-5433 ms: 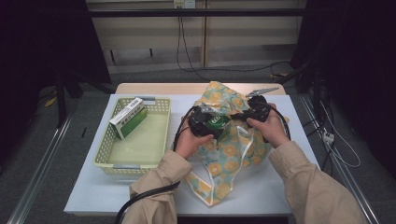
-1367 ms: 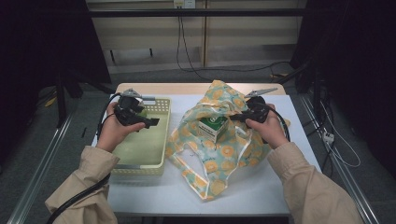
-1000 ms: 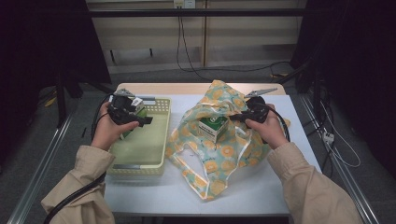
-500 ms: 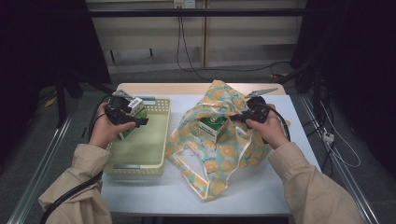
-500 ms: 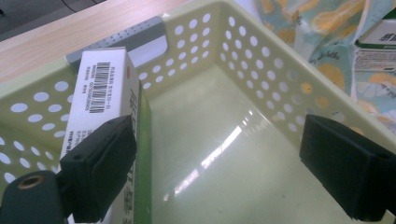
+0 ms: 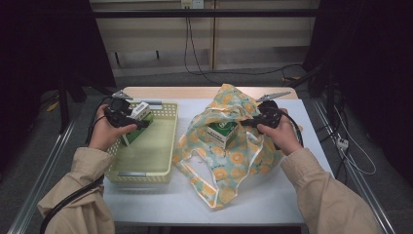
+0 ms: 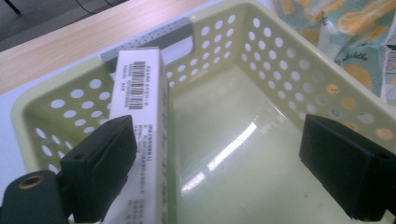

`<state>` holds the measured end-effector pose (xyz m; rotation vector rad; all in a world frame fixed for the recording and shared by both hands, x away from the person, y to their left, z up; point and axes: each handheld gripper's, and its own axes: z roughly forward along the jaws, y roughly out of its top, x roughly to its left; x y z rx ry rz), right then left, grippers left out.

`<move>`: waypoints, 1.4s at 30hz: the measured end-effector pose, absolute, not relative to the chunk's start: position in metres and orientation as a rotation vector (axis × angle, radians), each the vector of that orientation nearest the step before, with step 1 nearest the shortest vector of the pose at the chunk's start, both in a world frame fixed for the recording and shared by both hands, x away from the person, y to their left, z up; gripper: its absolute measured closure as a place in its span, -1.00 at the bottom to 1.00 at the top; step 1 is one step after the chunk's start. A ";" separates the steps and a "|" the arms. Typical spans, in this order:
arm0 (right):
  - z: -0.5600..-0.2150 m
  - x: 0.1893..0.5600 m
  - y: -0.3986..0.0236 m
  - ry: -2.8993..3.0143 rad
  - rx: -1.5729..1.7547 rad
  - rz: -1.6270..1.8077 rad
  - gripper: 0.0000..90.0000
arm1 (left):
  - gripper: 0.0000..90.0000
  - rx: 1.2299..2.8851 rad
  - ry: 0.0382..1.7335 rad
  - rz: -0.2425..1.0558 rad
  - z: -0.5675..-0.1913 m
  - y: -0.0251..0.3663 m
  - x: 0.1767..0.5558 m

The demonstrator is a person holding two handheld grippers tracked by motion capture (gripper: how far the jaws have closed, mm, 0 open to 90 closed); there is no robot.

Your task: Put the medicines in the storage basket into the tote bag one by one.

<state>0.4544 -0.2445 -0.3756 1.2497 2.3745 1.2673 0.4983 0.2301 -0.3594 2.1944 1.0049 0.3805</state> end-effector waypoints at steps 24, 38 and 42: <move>-0.377 0.456 -0.251 2.373 1.262 1.266 0.96 | 0.38 2.270 1.092 0.428 -0.385 0.246 0.512; -0.374 0.455 -0.253 2.356 1.265 1.269 0.96 | 0.39 2.187 1.001 0.324 -0.332 0.218 0.491; -0.374 0.455 -0.252 2.358 1.261 1.269 0.96 | 0.39 2.171 0.945 0.296 -0.319 0.206 0.483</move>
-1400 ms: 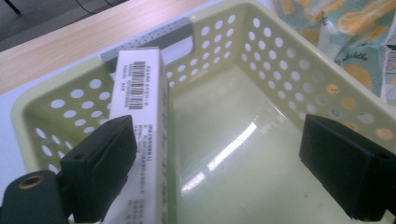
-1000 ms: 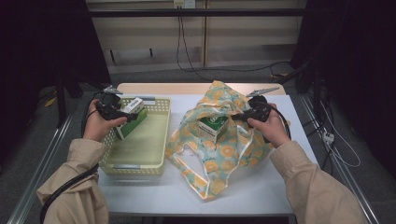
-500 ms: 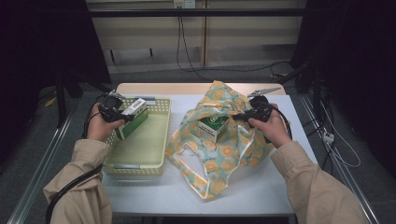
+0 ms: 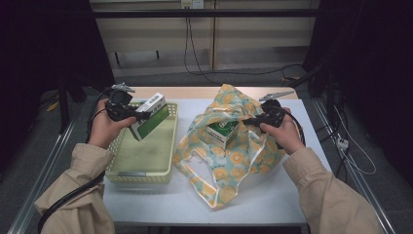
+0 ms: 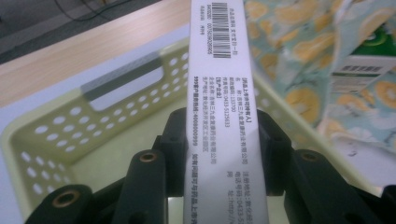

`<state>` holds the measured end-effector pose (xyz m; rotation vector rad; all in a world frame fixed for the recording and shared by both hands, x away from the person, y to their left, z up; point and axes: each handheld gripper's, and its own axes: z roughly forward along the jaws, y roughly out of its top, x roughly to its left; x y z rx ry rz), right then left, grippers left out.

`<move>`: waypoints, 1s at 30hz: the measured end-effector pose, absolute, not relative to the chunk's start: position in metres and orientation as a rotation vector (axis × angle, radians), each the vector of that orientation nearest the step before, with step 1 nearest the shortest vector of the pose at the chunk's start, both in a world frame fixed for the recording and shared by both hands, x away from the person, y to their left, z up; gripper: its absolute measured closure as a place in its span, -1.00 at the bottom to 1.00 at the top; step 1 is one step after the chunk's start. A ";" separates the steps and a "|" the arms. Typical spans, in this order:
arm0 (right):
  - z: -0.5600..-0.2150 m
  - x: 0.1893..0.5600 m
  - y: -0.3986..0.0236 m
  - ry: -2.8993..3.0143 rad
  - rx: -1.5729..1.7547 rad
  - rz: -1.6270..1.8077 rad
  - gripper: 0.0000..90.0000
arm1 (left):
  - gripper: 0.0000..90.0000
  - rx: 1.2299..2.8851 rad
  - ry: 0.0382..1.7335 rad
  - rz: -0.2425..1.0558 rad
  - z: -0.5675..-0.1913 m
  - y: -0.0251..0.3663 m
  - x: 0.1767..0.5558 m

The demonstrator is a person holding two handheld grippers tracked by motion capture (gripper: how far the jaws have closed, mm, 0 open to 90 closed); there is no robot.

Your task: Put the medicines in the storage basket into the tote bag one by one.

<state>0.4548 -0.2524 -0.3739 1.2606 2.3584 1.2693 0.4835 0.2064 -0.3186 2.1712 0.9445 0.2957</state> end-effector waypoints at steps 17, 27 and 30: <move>-0.372 0.452 -0.250 2.358 1.256 1.258 0.96 | 0.39 2.225 0.682 0.164 -0.298 0.133 0.454; -0.370 0.452 -0.251 2.351 1.254 1.264 0.96 | 0.39 2.264 0.572 0.105 -0.299 0.094 0.438; -0.370 0.451 -0.251 2.350 1.254 1.265 0.96 | 0.39 2.282 0.551 0.083 -0.301 0.085 0.435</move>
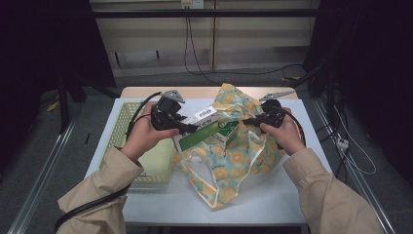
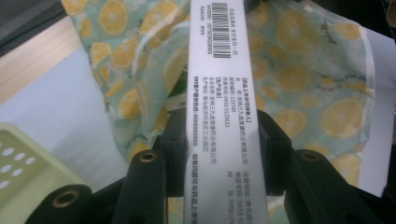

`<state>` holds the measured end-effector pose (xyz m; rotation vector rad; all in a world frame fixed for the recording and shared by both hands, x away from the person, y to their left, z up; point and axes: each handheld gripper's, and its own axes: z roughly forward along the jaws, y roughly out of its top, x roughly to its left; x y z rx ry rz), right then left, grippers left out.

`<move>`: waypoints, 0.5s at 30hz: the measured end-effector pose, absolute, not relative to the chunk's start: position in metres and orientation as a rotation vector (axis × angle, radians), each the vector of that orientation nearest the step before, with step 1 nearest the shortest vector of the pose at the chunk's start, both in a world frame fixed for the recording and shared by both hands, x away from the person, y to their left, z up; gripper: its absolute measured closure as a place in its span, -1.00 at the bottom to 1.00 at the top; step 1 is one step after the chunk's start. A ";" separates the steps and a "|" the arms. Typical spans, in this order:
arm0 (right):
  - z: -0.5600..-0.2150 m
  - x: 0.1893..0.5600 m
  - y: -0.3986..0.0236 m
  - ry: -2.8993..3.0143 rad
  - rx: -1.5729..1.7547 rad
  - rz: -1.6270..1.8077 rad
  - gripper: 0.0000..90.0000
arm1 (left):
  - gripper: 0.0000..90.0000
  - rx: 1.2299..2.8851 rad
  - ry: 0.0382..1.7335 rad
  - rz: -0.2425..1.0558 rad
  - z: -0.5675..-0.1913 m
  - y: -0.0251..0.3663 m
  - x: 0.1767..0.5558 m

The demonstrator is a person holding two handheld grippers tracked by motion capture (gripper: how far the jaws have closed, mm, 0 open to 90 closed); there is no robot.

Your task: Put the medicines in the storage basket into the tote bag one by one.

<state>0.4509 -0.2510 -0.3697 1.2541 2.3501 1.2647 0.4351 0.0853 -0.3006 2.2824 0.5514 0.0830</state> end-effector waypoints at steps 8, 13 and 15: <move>-0.368 0.450 -0.252 2.344 1.253 1.270 0.96 | 0.39 2.283 0.499 0.046 -0.311 0.064 0.424; -0.365 0.448 -0.254 2.337 1.251 1.270 0.96 | 0.39 2.298 0.477 0.032 -0.320 0.053 0.422; -0.364 0.448 -0.255 2.335 1.252 1.273 0.96 | 0.39 2.295 0.470 0.031 -0.323 0.047 0.421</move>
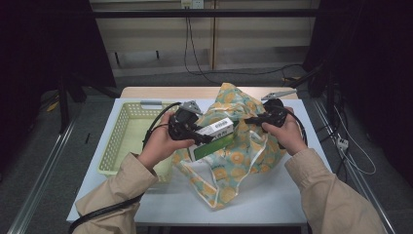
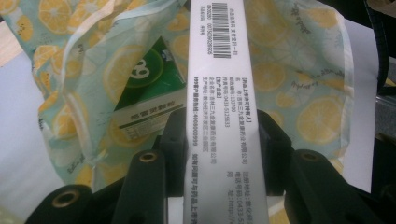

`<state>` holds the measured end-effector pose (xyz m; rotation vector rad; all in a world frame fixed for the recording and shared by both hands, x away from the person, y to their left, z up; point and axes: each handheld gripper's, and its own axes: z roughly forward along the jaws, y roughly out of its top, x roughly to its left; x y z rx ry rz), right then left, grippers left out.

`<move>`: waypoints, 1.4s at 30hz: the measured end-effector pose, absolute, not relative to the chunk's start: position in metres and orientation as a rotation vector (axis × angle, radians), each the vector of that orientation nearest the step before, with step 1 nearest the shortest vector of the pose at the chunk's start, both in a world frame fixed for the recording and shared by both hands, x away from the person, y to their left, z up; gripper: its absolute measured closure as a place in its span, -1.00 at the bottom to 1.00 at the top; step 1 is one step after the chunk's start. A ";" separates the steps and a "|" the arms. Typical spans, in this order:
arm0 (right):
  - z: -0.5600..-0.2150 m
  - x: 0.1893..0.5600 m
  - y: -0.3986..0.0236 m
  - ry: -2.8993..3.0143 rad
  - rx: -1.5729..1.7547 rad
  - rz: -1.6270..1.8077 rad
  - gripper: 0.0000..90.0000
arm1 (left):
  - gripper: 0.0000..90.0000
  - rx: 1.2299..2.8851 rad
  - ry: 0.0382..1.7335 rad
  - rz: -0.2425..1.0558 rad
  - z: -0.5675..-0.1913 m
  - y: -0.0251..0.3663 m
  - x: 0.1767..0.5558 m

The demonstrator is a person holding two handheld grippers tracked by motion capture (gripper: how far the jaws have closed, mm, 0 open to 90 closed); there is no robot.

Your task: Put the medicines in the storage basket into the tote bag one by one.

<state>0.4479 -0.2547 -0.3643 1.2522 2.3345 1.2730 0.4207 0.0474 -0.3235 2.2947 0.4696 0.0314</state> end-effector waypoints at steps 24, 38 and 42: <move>-0.354 0.447 -0.259 2.325 1.239 1.285 0.96 | 0.39 2.332 0.486 0.033 -0.376 -0.015 0.426; -0.351 0.447 -0.265 2.322 1.238 1.291 0.96 | 0.39 2.336 0.504 0.083 -0.386 -0.033 0.441; -0.351 0.447 -0.266 2.318 1.233 1.296 0.96 | 0.39 2.313 0.525 0.094 -0.385 -0.038 0.445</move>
